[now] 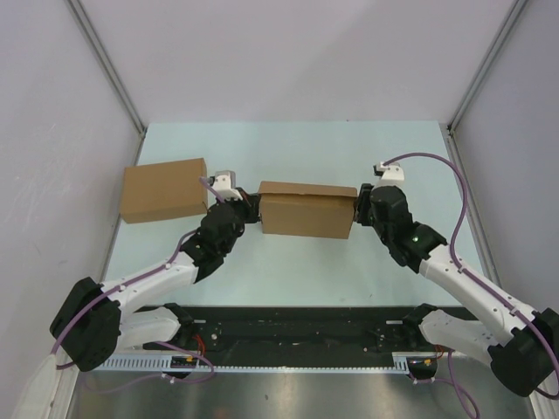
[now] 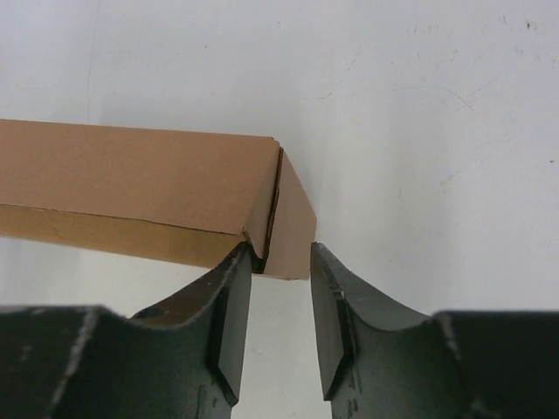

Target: Fold the paper box

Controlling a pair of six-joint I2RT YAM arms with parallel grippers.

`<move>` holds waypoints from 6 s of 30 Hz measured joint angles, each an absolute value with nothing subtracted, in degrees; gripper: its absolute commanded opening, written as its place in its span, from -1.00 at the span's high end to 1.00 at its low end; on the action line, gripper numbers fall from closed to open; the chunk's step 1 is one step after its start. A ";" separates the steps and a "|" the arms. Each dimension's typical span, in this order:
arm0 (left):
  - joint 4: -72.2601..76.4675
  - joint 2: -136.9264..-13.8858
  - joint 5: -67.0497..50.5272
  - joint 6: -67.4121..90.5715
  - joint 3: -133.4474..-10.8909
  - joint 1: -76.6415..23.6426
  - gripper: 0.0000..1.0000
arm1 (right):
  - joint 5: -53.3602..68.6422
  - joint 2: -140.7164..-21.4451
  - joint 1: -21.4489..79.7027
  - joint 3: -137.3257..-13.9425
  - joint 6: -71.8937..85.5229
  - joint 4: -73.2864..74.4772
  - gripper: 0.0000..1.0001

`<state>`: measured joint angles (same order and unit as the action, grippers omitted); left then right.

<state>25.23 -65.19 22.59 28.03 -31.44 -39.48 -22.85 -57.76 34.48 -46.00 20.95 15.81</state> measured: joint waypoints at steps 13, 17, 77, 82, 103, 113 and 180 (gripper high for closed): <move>23.22 -65.23 23.46 28.03 -32.51 -39.48 0.99 | -22.94 -57.36 35.48 -46.83 20.69 16.71 0.41; 22.85 -65.25 23.79 28.03 -32.71 -39.48 0.99 | -22.94 -57.34 35.53 -47.18 20.40 16.80 0.33; 19.66 -65.63 23.38 28.01 -34.65 -39.48 1.00 | -20.69 -61.10 33.61 -48.99 16.86 13.26 1.00; 19.46 -65.63 23.16 28.01 -34.76 -39.48 0.99 | -20.71 -61.67 33.50 -49.12 16.84 13.08 1.00; 18.90 -65.73 23.86 28.01 -35.09 -39.48 0.99 | -19.27 -56.45 31.62 -49.56 16.95 19.57 -0.13; 18.55 -65.73 23.88 27.99 -35.27 -39.48 0.99 | -18.48 -52.34 31.05 -54.11 17.10 21.91 -0.20; 5.63 -57.58 26.17 28.18 -35.81 -39.35 -0.31 | 23.42 -58.61 7.97 -33.58 40.53 -9.28 0.14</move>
